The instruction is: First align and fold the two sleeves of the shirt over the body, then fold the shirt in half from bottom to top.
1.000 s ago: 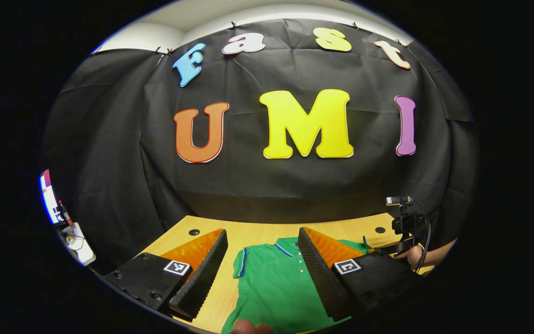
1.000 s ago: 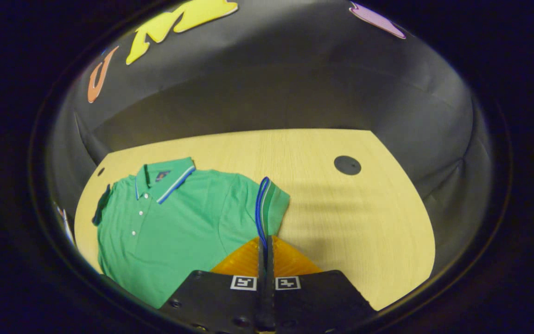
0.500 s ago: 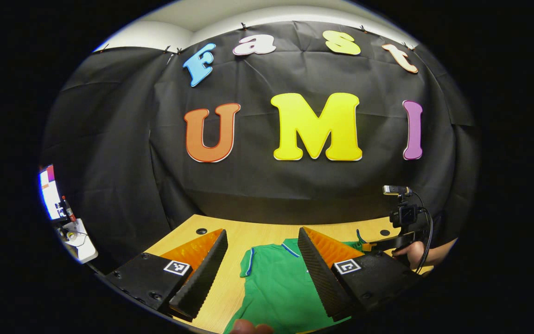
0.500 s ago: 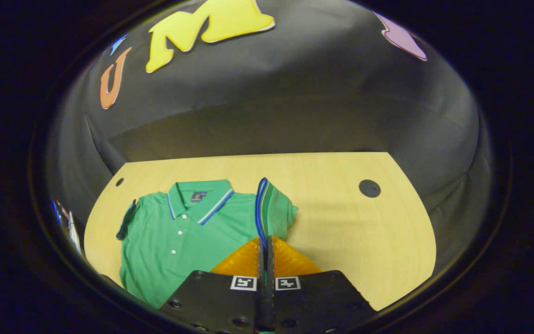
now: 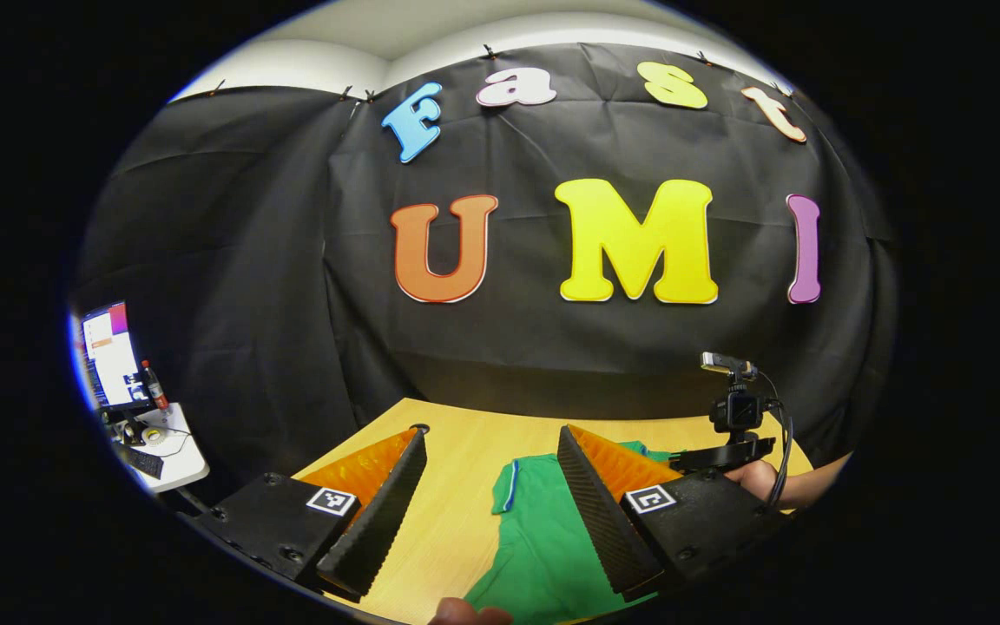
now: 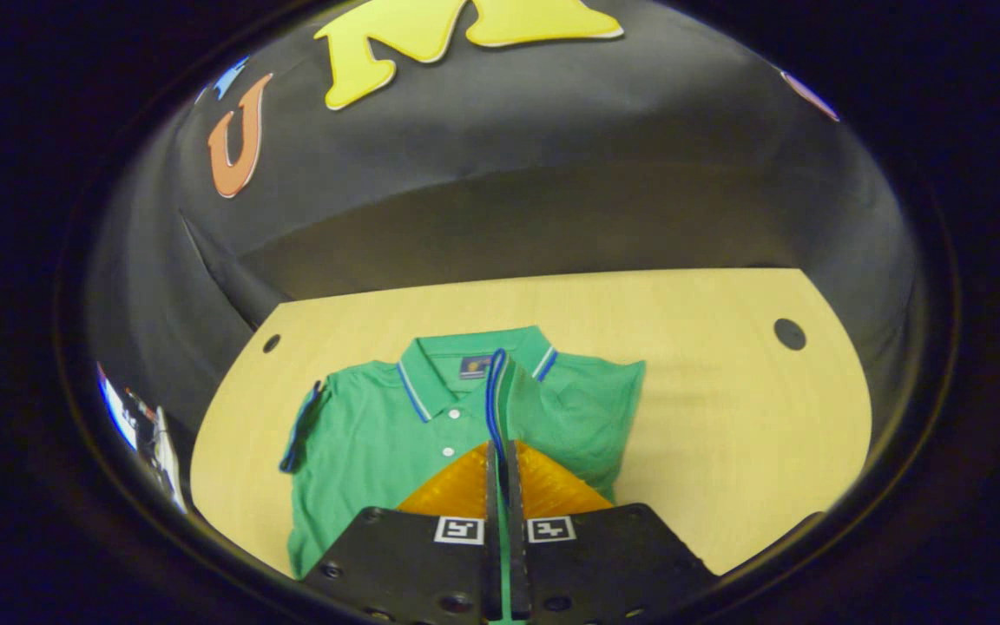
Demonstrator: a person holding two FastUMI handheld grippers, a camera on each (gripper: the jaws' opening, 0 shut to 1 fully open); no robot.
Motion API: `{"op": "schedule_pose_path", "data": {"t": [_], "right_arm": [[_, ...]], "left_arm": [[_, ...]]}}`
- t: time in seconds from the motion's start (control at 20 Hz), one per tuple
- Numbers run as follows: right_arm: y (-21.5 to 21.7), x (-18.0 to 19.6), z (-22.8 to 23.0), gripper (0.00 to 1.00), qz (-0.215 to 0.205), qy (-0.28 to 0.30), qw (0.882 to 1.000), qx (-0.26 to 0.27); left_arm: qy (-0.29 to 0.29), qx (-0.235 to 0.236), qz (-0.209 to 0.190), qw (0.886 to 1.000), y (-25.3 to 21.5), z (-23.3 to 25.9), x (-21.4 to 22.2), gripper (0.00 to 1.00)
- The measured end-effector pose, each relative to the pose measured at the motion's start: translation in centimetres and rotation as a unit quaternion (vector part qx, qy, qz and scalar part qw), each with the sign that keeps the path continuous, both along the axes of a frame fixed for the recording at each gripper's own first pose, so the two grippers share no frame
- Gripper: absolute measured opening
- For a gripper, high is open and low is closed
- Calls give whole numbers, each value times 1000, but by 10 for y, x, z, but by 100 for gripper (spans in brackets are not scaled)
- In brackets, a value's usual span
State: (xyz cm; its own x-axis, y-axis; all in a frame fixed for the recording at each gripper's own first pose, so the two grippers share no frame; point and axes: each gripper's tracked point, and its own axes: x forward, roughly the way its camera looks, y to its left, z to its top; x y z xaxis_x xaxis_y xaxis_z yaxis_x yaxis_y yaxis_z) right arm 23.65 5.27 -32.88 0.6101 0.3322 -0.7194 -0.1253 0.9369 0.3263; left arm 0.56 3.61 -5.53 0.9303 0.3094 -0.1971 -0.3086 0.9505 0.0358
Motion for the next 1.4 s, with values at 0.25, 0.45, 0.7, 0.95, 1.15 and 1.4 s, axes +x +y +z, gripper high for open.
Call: {"op": "schedule_pose_path", "data": {"t": [0.25,0.45,0.7,0.95,1.15,1.4], "right_arm": [[-5,-7,24,96,0,-35,999,-13],[-21,-25,62,95,-14,-78,996,-34],[-44,-61,119,96,-6,-131,989,-64],[-71,-108,162,96,-20,-163,983,-77],[-96,-141,182,95,-28,-172,980,-91],[-120,-158,200,95,-53,-173,979,-98]], "left_arm": [[-1,-15,-8,1000,1,-2,1,96],[-5,-24,-31,999,5,-9,15,96],[19,-42,-91,995,3,-36,51,96],[56,-82,-125,987,-1,-90,92,97],[119,-87,-132,980,16,-155,124,98],[181,-82,-130,971,29,-218,153,97]]}}
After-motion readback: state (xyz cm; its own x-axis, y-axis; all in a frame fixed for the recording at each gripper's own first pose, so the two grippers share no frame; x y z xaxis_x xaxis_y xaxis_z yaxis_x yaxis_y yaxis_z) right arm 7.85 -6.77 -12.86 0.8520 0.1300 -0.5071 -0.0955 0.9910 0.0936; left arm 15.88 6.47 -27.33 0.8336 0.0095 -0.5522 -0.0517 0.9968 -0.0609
